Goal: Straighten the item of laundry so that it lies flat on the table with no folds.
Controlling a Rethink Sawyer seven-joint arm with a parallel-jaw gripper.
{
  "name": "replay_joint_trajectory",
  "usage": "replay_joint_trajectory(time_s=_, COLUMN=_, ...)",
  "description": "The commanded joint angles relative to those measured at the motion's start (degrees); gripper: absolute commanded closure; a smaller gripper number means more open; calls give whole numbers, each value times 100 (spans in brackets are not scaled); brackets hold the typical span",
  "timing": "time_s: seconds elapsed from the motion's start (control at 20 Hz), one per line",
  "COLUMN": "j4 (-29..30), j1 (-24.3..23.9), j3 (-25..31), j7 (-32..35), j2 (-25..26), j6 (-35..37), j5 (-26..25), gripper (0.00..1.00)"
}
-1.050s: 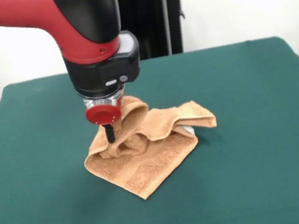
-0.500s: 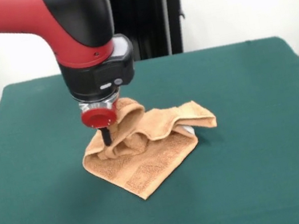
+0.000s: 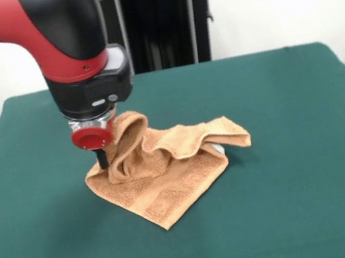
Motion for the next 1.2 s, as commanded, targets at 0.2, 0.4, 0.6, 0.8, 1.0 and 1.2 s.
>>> replay_joint_trajectory(time_s=0.2, j4=252, j1=-10, j3=869, j7=-2021, j2=148, j6=664, j5=-390, gripper=0)
replay_joint_trajectory(time_s=0.4, j4=203, j1=-40, j3=916, j7=-2035, j2=148, j6=749, j5=-461, gripper=0)
replay_joint_trajectory(time_s=0.6, j4=203, j1=-58, j3=947, j7=-2021, j2=142, j6=766, j5=-483, gripper=0)
replay_joint_trajectory(time_s=0.8, j4=191, j1=-85, j3=991, j7=-2005, j2=132, j6=800, j5=-542, gripper=0)
replay_joint_trajectory(time_s=1.0, j4=101, j1=-148, j3=1029, j7=-2133, j2=141, j6=916, j5=-609, gripper=0)
replay_joint_trajectory(time_s=1.2, j4=29, j1=-199, j3=1049, j7=-2229, j2=156, j6=978, j5=-659, gripper=0)
